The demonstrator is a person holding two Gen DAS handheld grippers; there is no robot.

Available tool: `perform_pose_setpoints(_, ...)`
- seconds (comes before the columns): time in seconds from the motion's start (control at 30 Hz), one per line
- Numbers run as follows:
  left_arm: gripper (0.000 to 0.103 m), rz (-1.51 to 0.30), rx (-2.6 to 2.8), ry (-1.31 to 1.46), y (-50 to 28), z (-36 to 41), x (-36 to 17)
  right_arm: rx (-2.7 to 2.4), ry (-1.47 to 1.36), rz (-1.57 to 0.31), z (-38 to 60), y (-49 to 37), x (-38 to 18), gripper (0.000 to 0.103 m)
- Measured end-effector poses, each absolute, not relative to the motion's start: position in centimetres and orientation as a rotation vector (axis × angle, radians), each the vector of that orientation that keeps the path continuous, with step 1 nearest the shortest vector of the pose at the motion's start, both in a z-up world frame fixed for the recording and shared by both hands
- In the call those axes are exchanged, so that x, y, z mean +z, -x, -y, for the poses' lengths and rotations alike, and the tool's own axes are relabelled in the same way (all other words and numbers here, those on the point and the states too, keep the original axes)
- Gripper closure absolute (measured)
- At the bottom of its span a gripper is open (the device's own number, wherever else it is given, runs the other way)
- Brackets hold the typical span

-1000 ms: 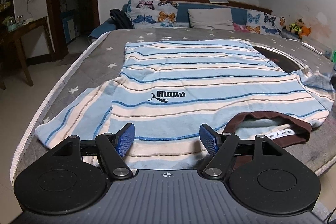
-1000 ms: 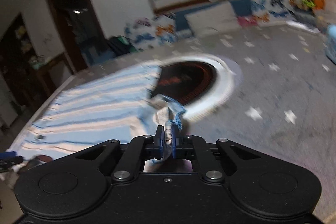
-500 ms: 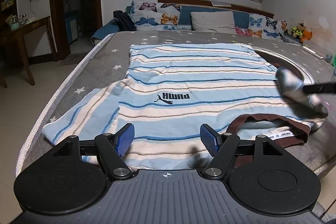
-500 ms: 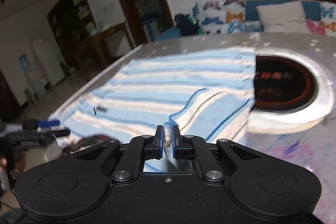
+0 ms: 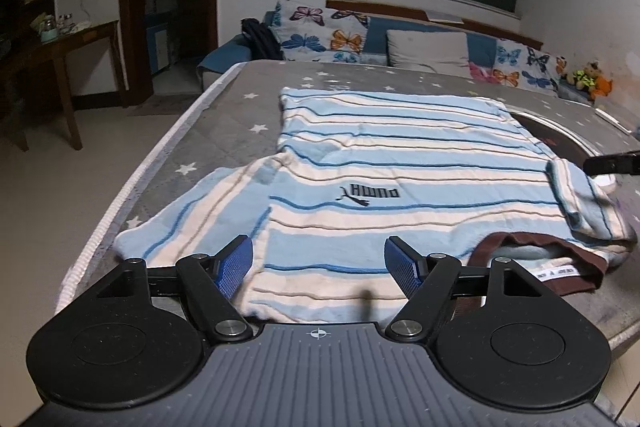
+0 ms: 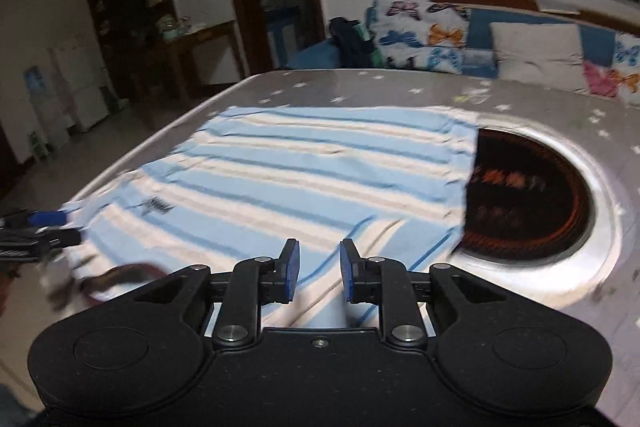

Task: Fold clothes
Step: 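Fold the held sleeve across the shirt body with the right gripper and release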

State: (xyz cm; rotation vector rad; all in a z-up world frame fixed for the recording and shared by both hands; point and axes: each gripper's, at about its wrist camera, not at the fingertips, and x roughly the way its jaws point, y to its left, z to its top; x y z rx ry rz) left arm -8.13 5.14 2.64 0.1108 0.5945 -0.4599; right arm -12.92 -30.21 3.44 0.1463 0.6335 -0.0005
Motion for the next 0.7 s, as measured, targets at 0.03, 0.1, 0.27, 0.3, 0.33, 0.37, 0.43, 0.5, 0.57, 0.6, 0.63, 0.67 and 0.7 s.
perform_pose_setpoints(0.03,0.029,-0.594,-0.454,-0.108,8.1,-5.3,2.7,-0.012,-0.139,-0.644,30.4,12.3,3.1,0.079)
perform_pose_setpoints(0.1,0.029,-0.594,-0.442,-0.101,7.9,-5.8,2.7,-0.035,-0.13,-0.662,30.9,11.1,2.4,0.079)
perform_pose_setpoints(0.27,0.029,-0.596,-0.392,-0.075,7.3,-7.4,3.0,-0.04,-0.124,-0.718,31.3,9.6,0.5,0.079)
perform_pose_setpoints(0.3,0.029,-0.596,-0.382,-0.07,7.2,-7.7,3.0,-0.041,-0.121,-0.717,31.2,9.9,0.5,0.079)
perform_pose_setpoints(0.33,0.029,-0.596,-0.371,-0.064,7.1,-8.1,3.1,-0.043,-0.121,-0.709,31.1,10.2,0.8,0.079)
perform_pose_setpoints(0.37,0.029,-0.592,-0.351,-0.058,6.9,-8.5,3.1,-0.037,-0.124,-0.696,31.0,10.7,1.1,0.079)
perform_pose_setpoints(0.43,0.029,-0.584,-0.311,-0.038,6.6,-9.4,3.3,-0.008,-0.13,-0.684,30.5,11.8,1.6,0.079)
perform_pose_setpoints(0.5,0.029,-0.582,-0.262,-0.007,6.1,-10.5,3.3,0.015,-0.111,-0.69,29.8,12.6,2.1,0.078)
perform_pose_setpoints(0.57,0.029,-0.595,-0.215,0.032,5.6,-11.5,3.2,0.036,-0.099,-0.709,29.0,13.5,2.0,0.078)
perform_pose_setpoints(0.6,0.029,-0.606,-0.194,0.054,5.3,-11.9,3.1,0.046,-0.094,-0.717,28.7,14.0,1.9,0.077)
perform_pose_setpoints(0.63,0.029,-0.62,-0.182,0.081,4.9,-12.3,2.9,0.05,-0.09,-0.726,28.4,14.4,1.7,0.077)
perform_pose_setpoints(0.67,0.029,-0.631,-0.177,0.102,4.7,-12.6,2.8,0.052,-0.09,-0.732,28.2,14.8,1.6,0.076)
perform_pose_setpoints(0.7,0.029,-0.642,-0.171,0.125,4.4,-12.9,2.6,0.058,-0.093,-0.738,28.1,15.1,1.5,0.076)
